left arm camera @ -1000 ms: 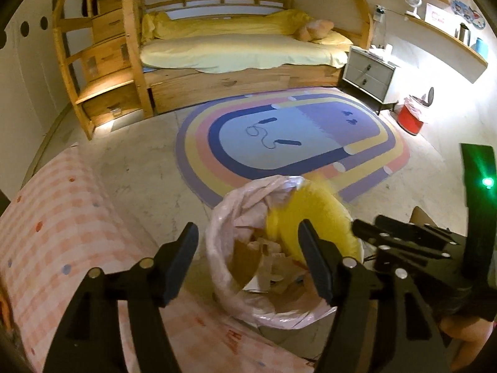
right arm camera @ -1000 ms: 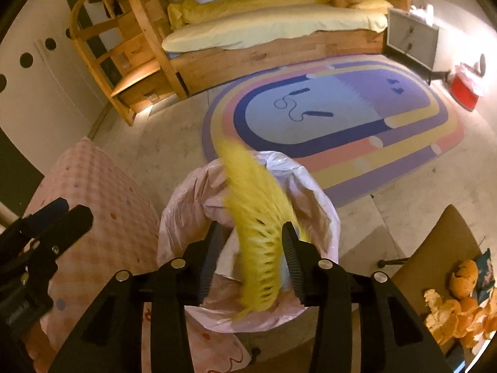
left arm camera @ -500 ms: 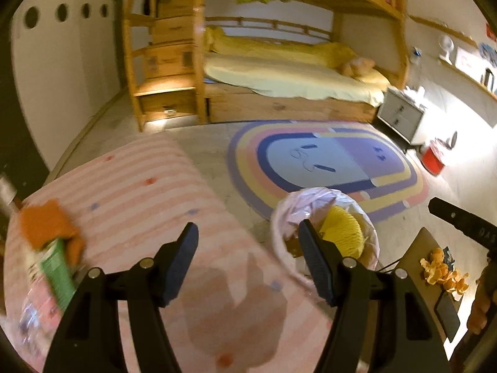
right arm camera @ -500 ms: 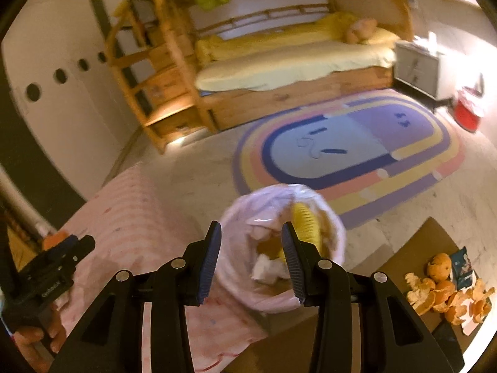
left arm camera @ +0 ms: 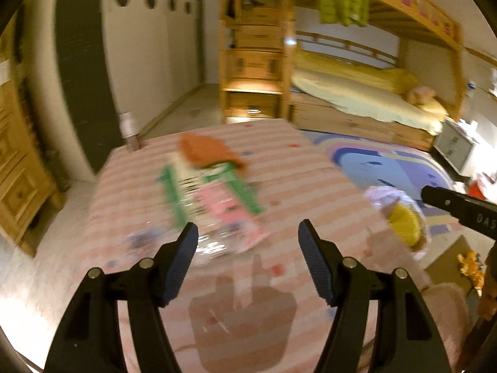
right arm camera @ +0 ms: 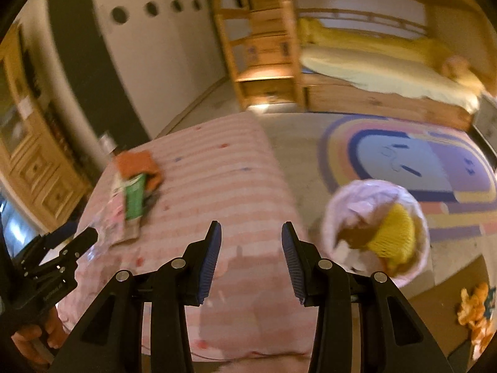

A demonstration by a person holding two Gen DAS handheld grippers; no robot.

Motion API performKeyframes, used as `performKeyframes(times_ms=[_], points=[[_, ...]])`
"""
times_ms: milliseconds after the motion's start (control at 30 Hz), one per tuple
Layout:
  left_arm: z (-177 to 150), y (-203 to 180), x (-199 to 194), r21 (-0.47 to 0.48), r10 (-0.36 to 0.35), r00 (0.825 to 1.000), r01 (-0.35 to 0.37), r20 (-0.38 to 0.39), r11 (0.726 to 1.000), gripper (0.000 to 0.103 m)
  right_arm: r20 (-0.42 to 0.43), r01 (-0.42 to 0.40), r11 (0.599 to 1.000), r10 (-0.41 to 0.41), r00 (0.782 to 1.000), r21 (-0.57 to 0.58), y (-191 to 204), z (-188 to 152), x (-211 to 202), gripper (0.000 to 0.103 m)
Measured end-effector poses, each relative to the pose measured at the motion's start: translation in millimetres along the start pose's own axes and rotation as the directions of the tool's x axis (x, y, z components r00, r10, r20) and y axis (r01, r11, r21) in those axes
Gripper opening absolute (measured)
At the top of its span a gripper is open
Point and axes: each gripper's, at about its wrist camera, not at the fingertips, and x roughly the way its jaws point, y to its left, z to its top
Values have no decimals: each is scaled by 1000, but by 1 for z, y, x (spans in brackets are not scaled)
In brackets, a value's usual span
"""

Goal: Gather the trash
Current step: 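Move both tools back over the table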

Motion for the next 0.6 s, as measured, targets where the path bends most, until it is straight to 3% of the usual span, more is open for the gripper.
performKeyframes(times_ms=[200, 333, 600], points=[[-23, 52, -1, -41, 119, 992, -120, -29, 992, 67, -38, -21, 994, 17, 999, -109, 48, -7, 21, 47], [-38, 72, 8, -56, 122, 990, -126, -71, 990, 76, -57, -24, 990, 16, 998, -138, 58, -10, 29, 47], [-52, 73, 42, -49, 102, 981, -111, -164, 993, 76, -72, -15, 992, 6, 997, -122, 55, -12, 36, 47]])
